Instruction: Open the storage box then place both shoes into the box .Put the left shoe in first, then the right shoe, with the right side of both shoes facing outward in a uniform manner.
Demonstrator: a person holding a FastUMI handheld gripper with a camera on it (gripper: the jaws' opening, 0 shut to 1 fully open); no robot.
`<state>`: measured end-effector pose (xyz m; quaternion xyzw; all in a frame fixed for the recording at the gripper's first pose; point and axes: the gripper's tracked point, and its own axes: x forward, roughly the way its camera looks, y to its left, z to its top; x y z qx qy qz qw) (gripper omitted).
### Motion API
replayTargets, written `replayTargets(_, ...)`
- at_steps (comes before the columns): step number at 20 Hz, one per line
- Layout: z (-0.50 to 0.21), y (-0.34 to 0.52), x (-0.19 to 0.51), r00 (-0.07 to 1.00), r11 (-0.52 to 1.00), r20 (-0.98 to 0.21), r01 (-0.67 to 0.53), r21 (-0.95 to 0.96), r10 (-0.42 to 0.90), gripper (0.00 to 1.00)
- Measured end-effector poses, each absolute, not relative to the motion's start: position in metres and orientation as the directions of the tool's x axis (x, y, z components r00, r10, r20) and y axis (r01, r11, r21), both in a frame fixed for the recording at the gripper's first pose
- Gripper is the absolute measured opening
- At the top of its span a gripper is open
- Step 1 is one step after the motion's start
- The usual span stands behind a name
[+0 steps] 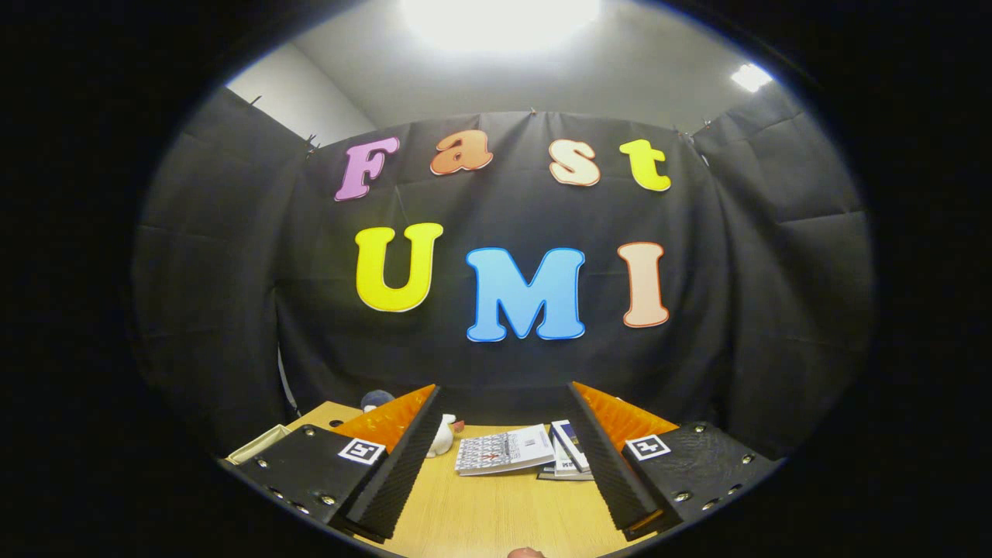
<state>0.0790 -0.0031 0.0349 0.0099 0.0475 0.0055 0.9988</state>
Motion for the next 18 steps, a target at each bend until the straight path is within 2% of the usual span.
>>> replayTargets(6, 0.053, -0.008, 0.094, 0.999, 0.999, -0.053, 0.002, 0.045, 0.001, 0.98)
replayTargets(11, 0.053, 0.014, 0.100, 0.998, 0.999, -0.052, -0.044, 0.029, 0.046, 0.97)
replayTargets(18, 0.054, 0.015, 0.100, 0.997, 0.997, -0.050, -0.050, 0.063, 0.053, 0.97)
